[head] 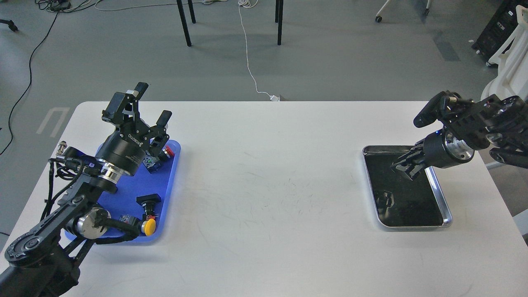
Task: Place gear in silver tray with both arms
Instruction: 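Carry the gear into the silver tray and open the right gripper, then raise the right gripper away and move left gripper to blue tray, then grasp another black gear in the blue tray with the left gripper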
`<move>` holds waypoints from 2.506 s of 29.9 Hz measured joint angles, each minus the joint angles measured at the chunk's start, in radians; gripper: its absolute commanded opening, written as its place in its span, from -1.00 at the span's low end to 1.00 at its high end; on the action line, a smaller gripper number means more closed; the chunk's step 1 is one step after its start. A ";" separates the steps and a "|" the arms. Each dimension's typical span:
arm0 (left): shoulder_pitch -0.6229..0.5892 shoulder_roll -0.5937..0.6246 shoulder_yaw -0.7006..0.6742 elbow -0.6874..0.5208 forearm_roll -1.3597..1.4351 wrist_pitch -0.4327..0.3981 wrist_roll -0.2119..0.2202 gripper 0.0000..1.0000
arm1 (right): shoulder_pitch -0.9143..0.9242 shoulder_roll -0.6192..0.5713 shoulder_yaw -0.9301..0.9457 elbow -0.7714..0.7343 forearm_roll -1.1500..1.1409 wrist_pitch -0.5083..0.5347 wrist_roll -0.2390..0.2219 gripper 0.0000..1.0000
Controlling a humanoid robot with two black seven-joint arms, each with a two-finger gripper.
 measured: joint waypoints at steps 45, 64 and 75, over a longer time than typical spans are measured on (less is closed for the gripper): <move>-0.007 0.025 0.015 -0.043 0.114 -0.010 -0.002 0.96 | -0.361 -0.078 0.651 -0.143 0.560 -0.009 0.000 0.94; -0.238 0.543 0.366 -0.165 1.351 -0.016 -0.003 0.95 | -0.918 0.108 1.449 -0.127 1.138 0.063 0.000 0.94; -0.361 0.565 0.583 0.049 1.488 -0.016 -0.003 0.63 | -0.918 0.113 1.445 -0.125 1.208 0.117 0.000 0.94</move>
